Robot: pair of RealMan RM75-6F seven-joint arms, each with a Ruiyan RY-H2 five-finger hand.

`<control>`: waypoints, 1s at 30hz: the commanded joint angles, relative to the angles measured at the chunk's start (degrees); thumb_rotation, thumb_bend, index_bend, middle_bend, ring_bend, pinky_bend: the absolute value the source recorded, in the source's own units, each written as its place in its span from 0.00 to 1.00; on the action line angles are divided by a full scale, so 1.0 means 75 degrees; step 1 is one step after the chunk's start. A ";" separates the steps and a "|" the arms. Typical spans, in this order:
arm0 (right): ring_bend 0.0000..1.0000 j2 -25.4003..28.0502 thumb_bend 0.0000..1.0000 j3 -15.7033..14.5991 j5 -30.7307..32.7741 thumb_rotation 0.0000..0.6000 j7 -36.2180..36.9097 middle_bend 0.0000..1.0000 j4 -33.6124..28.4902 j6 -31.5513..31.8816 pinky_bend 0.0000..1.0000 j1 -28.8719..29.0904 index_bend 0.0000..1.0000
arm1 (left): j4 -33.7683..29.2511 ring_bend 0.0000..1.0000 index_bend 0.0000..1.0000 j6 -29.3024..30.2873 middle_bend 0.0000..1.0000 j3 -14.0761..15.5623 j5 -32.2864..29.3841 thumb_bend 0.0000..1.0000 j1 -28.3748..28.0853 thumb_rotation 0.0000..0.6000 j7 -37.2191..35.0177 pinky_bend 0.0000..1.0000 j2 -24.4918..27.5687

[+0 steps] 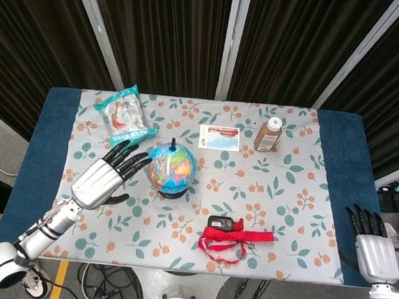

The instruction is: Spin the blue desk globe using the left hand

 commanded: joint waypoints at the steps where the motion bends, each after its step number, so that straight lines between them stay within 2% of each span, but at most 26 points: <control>1: 0.00 -0.0006 0.11 -0.0002 0.0015 1.00 0.0024 0.00 0.0020 -0.0012 0.00 -0.0002 0.00 | -0.0066 0.00 0.08 -0.0242 0.12 -0.0065 0.0110 0.13 -0.0241 1.00 0.0034 0.00 -0.0144; 13: 0.00 -0.0019 0.11 0.0008 0.0088 1.00 0.0298 0.00 0.0208 -0.0041 0.00 -0.0025 0.00 | 0.0095 0.00 0.08 -0.0805 0.11 -0.0218 0.0213 0.14 -0.0888 1.00 0.0081 0.00 -0.0700; 30: 0.00 -0.0048 0.11 0.0015 0.0103 1.00 0.0294 0.00 0.0234 -0.0080 0.00 -0.0005 0.00 | 0.0102 0.00 0.08 -0.0826 0.11 -0.0059 -0.0127 0.14 -0.0797 1.00 0.0318 0.00 -0.0679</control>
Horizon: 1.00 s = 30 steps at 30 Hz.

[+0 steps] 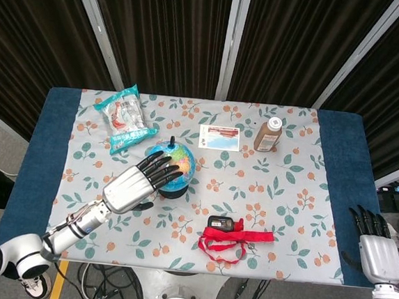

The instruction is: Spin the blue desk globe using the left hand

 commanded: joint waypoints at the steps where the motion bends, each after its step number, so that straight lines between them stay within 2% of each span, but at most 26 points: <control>1: 0.00 0.0001 0.11 0.0001 0.0008 1.00 -0.0008 0.00 -0.0003 0.0001 0.00 -0.0002 0.00 | -0.0018 0.00 0.08 0.0010 0.11 0.0021 -0.0038 0.14 0.0023 1.00 0.0023 0.00 0.0019; 19: 0.00 -0.0010 0.11 -0.0011 0.0019 1.00 -0.0205 0.00 -0.0120 -0.0065 0.00 0.0039 0.00 | -0.0237 0.00 0.08 0.0370 0.18 0.0211 -0.0370 0.14 0.0514 1.00 0.0236 0.00 0.0487; 25: 0.00 -0.0002 0.11 -0.0003 0.0043 1.00 -0.0255 0.00 -0.0165 -0.0055 0.00 0.0036 0.00 | -0.0253 0.00 0.08 0.0739 0.21 0.0158 -0.0666 0.14 0.0864 1.00 0.0437 0.00 0.0681; 30: 0.00 -0.0009 0.11 -0.0004 0.0036 1.00 -0.0277 0.00 -0.0175 -0.0055 0.00 0.0042 0.00 | -0.0241 0.00 0.09 0.0940 0.21 0.0099 -0.0580 0.14 0.0940 1.00 0.0356 0.00 0.0683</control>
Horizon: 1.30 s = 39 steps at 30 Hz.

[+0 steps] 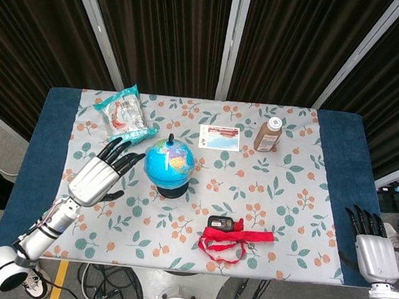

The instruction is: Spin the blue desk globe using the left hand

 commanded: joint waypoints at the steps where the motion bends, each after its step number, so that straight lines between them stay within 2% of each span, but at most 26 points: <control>1: 0.00 -0.0004 0.11 0.0001 0.0001 1.00 -0.0006 0.00 -0.0004 0.0000 0.00 0.0002 0.00 | 0.0025 0.00 0.09 0.0106 0.21 -0.0044 0.0131 0.13 0.0011 1.00 -0.0037 0.00 -0.0016; 8: 0.00 -0.0003 0.11 -0.0001 0.0021 1.00 0.0037 0.00 0.0032 -0.0005 0.00 -0.0005 0.00 | 0.0053 0.00 0.09 0.0109 0.19 -0.0113 0.0592 0.14 -0.0214 1.00 -0.0286 0.00 -0.0206; 15: 0.00 -0.0020 0.11 -0.0004 0.0043 1.00 0.0109 0.00 0.0091 -0.0038 0.00 -0.0001 0.00 | -0.0020 0.00 0.09 -0.0386 0.18 -0.0222 0.0942 0.14 -0.0762 1.00 -0.0549 0.00 -0.0433; 23: 0.00 -0.0016 0.11 -0.0005 0.0056 1.00 0.0288 0.00 0.0205 -0.0031 0.00 -0.0024 0.00 | 0.0131 0.00 0.09 -0.0763 0.17 -0.0334 0.0821 0.14 -0.1099 1.00 -0.0537 0.00 -0.0783; 39: 0.00 -0.0025 0.11 -0.0020 -0.0004 1.00 0.0310 0.00 0.0219 -0.0025 0.00 -0.0017 0.00 | 0.0047 0.00 0.09 -0.0845 0.17 -0.0154 0.0444 0.14 -0.0941 1.00 -0.0253 0.00 -0.0638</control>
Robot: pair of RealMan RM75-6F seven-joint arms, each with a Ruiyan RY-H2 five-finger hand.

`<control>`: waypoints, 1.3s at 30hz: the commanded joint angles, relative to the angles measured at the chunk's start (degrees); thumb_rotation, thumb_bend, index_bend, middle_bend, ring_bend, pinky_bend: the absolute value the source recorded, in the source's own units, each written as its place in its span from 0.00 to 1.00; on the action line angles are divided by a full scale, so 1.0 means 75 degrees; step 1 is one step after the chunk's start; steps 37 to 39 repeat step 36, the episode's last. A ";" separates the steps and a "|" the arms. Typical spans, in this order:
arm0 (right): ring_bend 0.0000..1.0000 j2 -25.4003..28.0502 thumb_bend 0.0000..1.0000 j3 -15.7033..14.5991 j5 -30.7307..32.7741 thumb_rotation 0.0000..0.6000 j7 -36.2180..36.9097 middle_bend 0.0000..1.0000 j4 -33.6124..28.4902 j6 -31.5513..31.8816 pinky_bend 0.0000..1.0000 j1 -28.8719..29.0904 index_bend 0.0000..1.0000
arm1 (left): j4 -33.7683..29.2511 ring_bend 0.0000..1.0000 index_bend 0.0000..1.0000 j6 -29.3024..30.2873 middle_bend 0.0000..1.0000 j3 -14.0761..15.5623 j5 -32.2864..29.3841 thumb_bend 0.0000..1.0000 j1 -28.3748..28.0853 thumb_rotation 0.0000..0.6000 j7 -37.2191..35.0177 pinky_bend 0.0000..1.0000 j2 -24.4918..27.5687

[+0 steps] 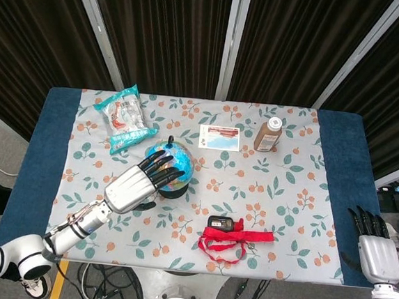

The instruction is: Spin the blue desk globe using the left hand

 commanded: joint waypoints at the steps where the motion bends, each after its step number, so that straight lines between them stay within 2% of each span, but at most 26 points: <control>1: 0.00 -0.0001 0.11 -0.0003 -0.0002 1.00 -0.0023 0.00 -0.0009 -0.0008 0.00 0.0005 0.00 | -0.0059 0.00 0.09 0.0054 0.17 0.0019 -0.0048 0.14 0.0063 1.00 0.0069 0.00 0.0076; 12: 0.00 -0.0002 0.11 0.0000 -0.0005 1.00 -0.0123 0.00 -0.0087 -0.0015 0.00 0.0021 0.00 | -0.0303 0.00 0.09 0.0375 0.19 0.0206 -0.0354 0.14 0.0560 1.00 0.0451 0.00 0.0507; 17: 0.00 0.0024 0.11 0.0017 0.0004 1.00 -0.0098 0.00 -0.0102 0.0034 0.00 0.0003 0.00 | -0.0238 0.00 0.09 0.1020 0.20 0.0317 -0.0739 0.14 0.1210 1.00 0.0450 0.00 0.0716; 27: 0.00 0.0052 0.11 0.0007 -0.0041 1.00 -0.0173 0.00 -0.0217 0.0032 0.00 0.0020 0.00 | 0.0148 0.00 0.09 0.2273 0.20 0.0707 -0.1278 0.14 0.2650 1.00 -0.0161 0.00 0.1266; 32: 0.00 0.0096 0.11 0.0023 -0.0086 1.00 -0.0264 0.00 -0.0382 0.0057 0.00 0.0045 0.00 | 0.0520 0.00 0.09 0.2717 0.14 0.1047 -0.1531 0.14 0.3441 1.00 -0.0460 0.00 0.1500; 35: 0.00 0.0071 0.11 0.0015 -0.0121 1.00 -0.0368 0.00 -0.0427 0.0066 0.00 0.0057 0.00 | 0.0822 0.00 0.13 0.2895 0.09 0.1228 -0.1571 0.14 0.3832 1.00 -0.0795 0.00 0.1553; 39: 0.00 0.0050 0.11 0.0020 -0.0126 1.00 -0.0412 0.00 -0.0432 0.0083 0.00 0.0058 0.00 | 0.0889 0.00 0.14 0.2909 0.08 0.1239 -0.1570 0.14 0.3890 1.00 -0.0869 0.00 0.1544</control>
